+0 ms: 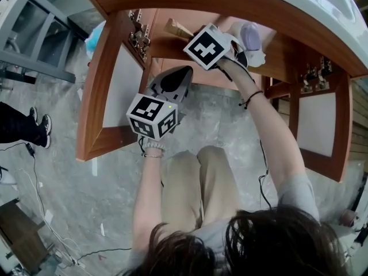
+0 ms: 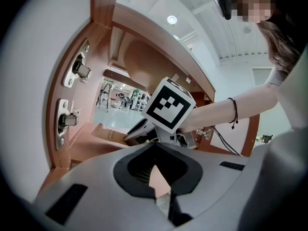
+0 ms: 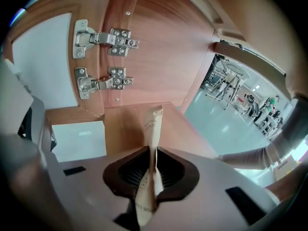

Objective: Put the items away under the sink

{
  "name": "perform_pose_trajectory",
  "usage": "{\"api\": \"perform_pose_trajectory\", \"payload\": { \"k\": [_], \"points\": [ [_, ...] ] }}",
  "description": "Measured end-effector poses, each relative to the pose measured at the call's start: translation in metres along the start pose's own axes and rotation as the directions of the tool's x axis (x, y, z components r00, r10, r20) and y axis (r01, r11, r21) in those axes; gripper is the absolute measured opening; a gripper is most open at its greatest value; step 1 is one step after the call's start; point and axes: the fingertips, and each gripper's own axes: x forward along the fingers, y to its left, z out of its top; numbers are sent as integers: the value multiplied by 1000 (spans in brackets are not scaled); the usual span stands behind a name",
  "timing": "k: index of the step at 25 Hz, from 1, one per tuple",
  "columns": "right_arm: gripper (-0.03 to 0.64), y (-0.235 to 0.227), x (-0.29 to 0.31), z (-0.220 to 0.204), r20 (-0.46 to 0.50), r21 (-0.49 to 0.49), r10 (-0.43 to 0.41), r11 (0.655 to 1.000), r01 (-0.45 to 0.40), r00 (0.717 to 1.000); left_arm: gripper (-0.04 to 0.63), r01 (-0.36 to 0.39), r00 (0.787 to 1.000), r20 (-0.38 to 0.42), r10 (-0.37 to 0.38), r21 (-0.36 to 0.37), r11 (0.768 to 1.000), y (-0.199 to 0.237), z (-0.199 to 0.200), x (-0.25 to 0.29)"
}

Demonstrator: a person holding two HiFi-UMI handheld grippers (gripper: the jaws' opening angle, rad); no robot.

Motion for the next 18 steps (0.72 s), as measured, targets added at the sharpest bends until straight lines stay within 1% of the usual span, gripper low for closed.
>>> {"api": "perform_pose_trajectory", "payload": {
  "k": [3,4,7,13,16,18],
  "points": [
    [82,0,2,0,-8,-15,-10,1000,10,1000,-3,-3,1000,3,3,2,1000,1,1,-1],
    [112,0,3,0,-10,-13,-14,1000,14,1000,-3,-4,1000,5,4,1,1000,1,1,-2],
    [144,-1,2,2,-1,-14,-30,999,30,1000,-3,-5,1000,6,5,3,1000,1,1,-4],
    [170,-2,-7,6,20,5,-35,999,35,999,-3,0,1000,3,0,-1,1000,-5,4,-7],
    [170,-2,-14,8,29,9,-43,999,43,999,-3,5,1000,-1,-5,-2,1000,-9,8,-8],
    [166,-3,-19,7,28,31,-45,999,44,999,-3,6,1000,-4,-7,-4,1000,-12,11,-9]
  ]
}}
